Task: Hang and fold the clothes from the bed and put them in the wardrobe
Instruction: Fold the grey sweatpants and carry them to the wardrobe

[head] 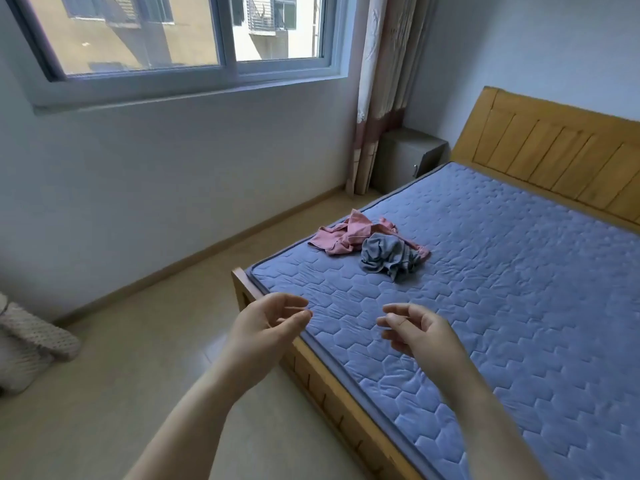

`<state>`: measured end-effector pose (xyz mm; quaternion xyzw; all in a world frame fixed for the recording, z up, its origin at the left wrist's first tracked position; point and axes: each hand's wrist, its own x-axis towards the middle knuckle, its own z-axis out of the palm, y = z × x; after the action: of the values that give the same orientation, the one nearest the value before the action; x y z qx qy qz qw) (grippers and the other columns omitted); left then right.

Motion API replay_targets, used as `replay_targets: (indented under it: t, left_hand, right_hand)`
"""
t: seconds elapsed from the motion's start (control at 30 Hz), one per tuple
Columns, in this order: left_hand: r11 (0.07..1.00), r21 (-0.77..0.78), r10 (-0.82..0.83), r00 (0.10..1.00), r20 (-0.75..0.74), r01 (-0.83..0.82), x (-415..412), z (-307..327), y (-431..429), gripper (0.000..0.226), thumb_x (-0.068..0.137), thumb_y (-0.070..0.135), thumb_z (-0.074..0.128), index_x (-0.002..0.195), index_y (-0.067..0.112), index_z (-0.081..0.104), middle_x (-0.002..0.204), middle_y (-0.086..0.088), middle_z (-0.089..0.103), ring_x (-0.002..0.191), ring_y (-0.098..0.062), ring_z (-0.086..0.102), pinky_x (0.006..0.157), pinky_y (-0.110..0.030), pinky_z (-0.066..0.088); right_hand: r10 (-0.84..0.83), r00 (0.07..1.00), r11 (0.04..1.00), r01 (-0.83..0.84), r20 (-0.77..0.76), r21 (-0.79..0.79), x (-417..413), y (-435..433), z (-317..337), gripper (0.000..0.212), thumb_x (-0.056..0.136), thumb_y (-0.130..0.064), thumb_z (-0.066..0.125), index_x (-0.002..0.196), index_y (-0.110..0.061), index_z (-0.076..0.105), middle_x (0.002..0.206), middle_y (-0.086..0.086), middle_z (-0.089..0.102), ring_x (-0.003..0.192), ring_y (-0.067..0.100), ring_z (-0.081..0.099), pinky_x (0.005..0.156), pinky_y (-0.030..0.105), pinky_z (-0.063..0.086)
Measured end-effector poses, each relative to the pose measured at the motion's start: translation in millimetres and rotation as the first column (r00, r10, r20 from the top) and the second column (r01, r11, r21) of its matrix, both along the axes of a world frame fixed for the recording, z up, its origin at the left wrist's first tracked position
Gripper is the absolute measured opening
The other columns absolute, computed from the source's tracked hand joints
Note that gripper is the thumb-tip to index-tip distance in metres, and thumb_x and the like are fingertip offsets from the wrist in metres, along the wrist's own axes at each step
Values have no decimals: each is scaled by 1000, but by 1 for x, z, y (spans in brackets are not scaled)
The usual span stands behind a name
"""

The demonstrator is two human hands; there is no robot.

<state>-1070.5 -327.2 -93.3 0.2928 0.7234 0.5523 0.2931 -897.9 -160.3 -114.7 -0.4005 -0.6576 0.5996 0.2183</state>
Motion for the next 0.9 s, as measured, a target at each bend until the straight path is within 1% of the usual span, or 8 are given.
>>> replay_targets:
  t: [0.13,0.27,0.33,0.47,0.6,0.67,0.8,0.9]
  left_hand:
    - [998,-29,-50,999,-3,50,-54,-13,46,12,88,18,68,98,25,69,97,4,75,91,-16,70,88,-35,56]
    - [995,-68,-75,997,-22,73,-109,-16,97,14,88,19,69,101,24,69,97,5,75,93,-13,69,84,-30,53]
    - [994,-68,-90,996,-10,89,-132,-15,119,13,88,18,68,100,24,69,97,4,75,94,-15,69,85,-30,53]
    - [990,-84,-112,994,-7,111,-179,-15,160,11,89,17,67,99,23,69,95,4,75,91,-17,70,77,-23,52]
    - [980,-110,-163,987,11,163,-224,-20,197,12,90,17,66,100,23,69,97,4,75,92,-16,69,78,-26,54]
    - [970,-132,-207,978,7,206,-250,-24,218,12,90,17,66,100,23,68,97,3,75,93,-17,69,80,-28,54]
    - [949,-162,-276,961,-22,269,-308,-29,260,12,89,17,65,101,21,68,97,1,75,94,-20,69,86,-36,54]
    - [925,-192,-341,939,-40,328,-352,-29,292,13,89,20,66,101,22,69,96,2,74,91,-19,69,88,-41,55]
  right_hand:
    - [-87,996,996,87,14,-5,-45,41,-16,12,95,-18,60,104,-18,67,93,0,75,86,15,70,80,30,55]
    - [-111,994,993,112,22,-26,-94,89,-24,11,96,-18,58,103,-18,67,94,0,75,86,16,69,77,29,54]
    - [-109,994,994,110,19,-29,-117,112,-23,11,96,-18,58,103,-19,67,93,-2,75,88,16,70,79,30,55]
    - [-156,988,987,156,20,-22,-161,150,-21,11,95,-17,59,102,-18,68,92,1,74,85,15,69,82,33,55]
    - [-170,984,984,173,54,-47,-199,177,-29,10,95,-16,59,101,-16,67,93,3,74,84,16,68,83,35,54]
    - [-212,974,975,216,77,-49,-219,191,-37,10,95,-15,59,101,-15,67,92,3,74,82,16,68,82,35,53]
    - [-297,950,950,305,99,-68,-265,215,-50,10,94,-13,59,100,-15,67,91,4,73,80,16,67,78,33,53]
    - [-356,927,927,367,119,-81,-301,230,-57,10,94,-13,59,99,-16,67,92,5,73,81,16,67,80,33,53]
